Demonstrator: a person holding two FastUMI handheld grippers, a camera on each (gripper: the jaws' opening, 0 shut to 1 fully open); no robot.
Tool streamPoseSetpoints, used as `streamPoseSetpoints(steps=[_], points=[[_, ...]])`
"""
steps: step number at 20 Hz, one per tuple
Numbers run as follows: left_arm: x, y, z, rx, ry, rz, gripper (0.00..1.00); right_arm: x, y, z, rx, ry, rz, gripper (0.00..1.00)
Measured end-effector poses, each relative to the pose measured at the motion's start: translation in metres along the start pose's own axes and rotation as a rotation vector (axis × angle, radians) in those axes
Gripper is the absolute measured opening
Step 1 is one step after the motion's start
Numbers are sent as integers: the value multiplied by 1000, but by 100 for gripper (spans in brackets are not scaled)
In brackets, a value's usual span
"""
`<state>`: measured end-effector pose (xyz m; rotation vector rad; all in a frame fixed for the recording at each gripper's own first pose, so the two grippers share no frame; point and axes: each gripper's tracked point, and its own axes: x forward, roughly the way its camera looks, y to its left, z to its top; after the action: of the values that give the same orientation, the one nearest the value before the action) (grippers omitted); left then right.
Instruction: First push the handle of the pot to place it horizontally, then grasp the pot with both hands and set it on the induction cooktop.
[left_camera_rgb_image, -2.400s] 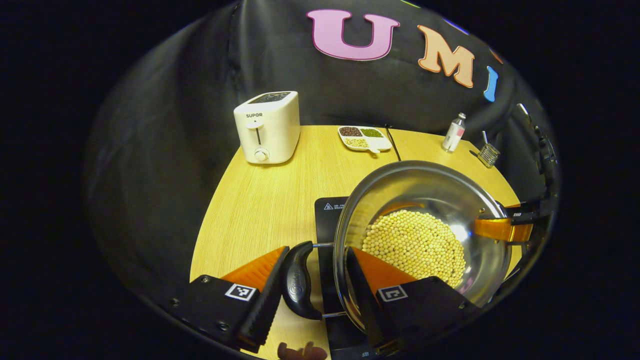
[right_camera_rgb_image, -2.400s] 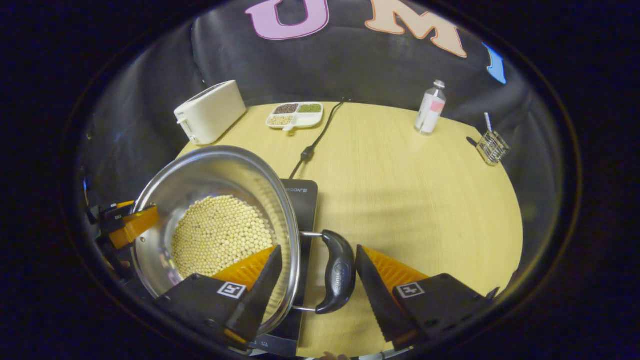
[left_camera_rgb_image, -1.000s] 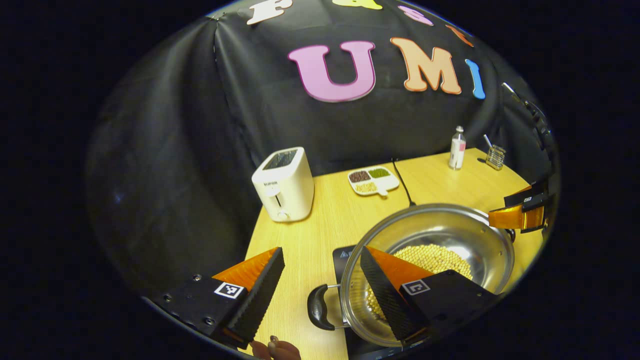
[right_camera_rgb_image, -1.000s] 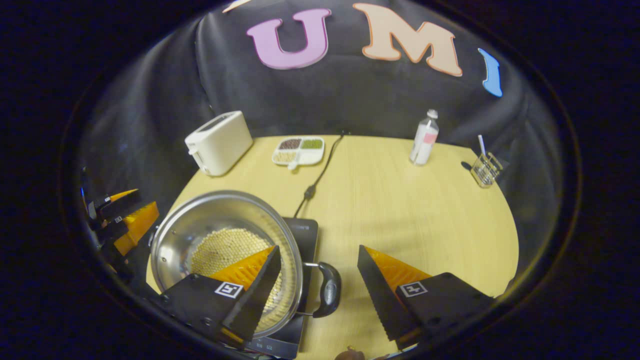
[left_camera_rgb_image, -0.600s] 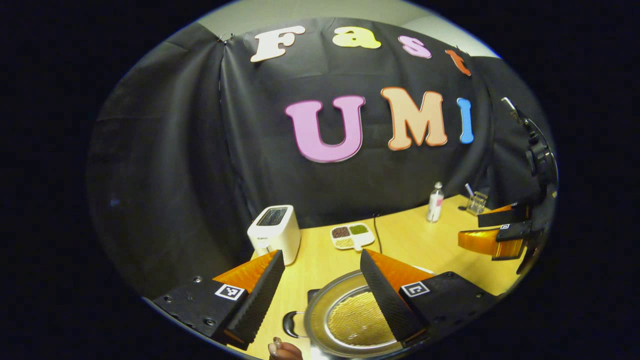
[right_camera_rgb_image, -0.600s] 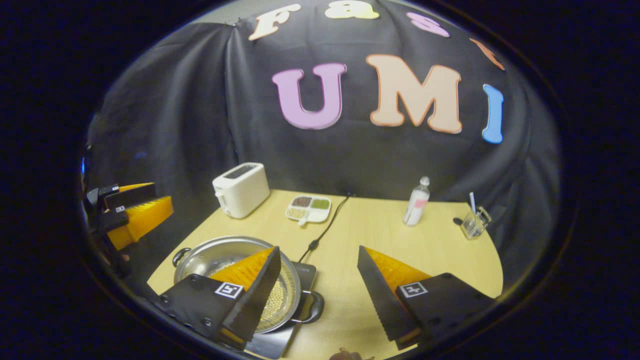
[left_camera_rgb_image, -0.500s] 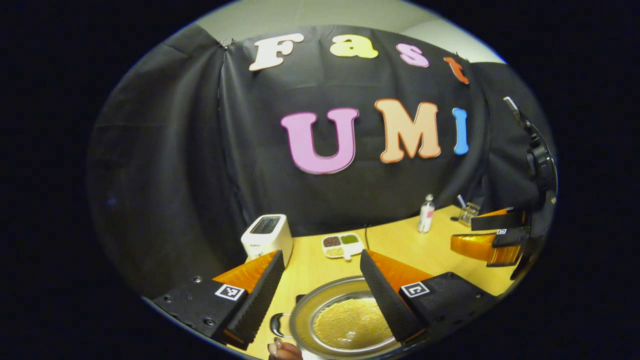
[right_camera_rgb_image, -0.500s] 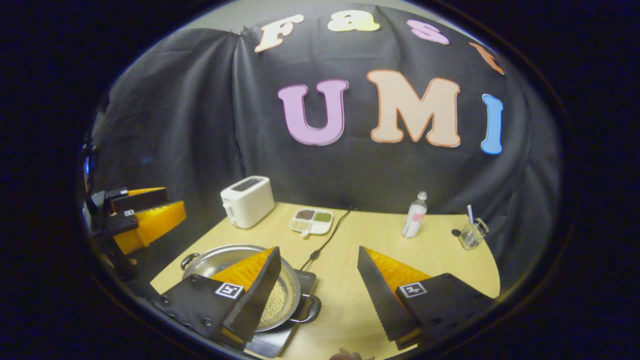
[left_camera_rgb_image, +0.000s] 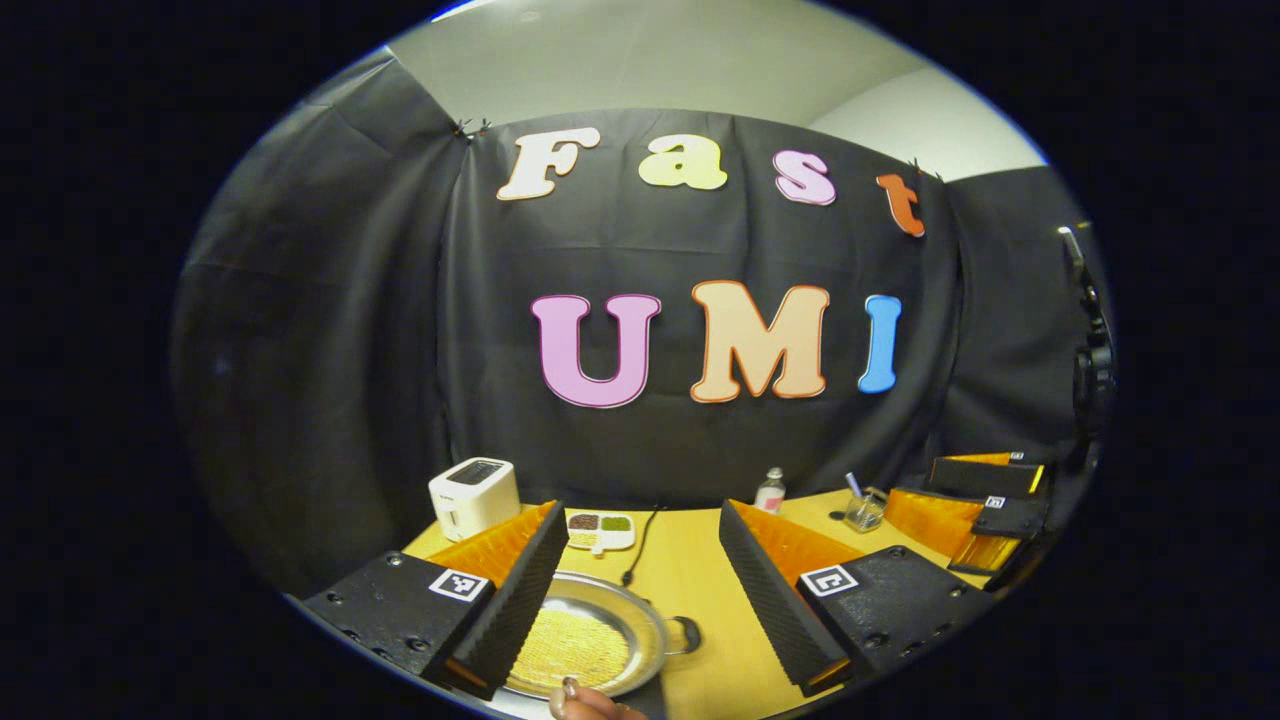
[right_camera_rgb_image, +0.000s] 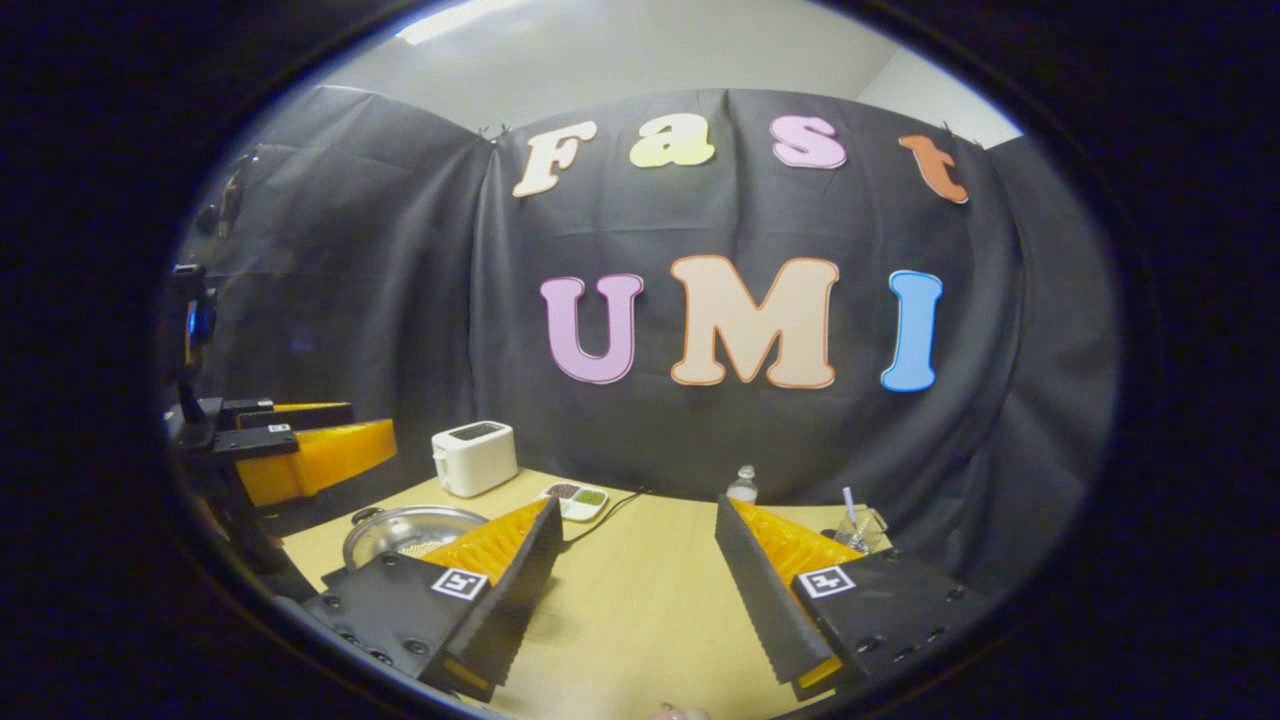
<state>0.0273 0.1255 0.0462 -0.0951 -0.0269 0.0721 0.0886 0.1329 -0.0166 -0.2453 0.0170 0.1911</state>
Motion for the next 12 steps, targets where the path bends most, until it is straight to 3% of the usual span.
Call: streamPoseSetpoints(steps=[3, 12], points=[[-19, -37, 2, -29, -17, 7, 98, -32, -37, 4, -20, -33, -27, 94], [-56, -93, -1, 26, -1, 7, 98, -82, -76, 6, 87, -41, -45, 96]])
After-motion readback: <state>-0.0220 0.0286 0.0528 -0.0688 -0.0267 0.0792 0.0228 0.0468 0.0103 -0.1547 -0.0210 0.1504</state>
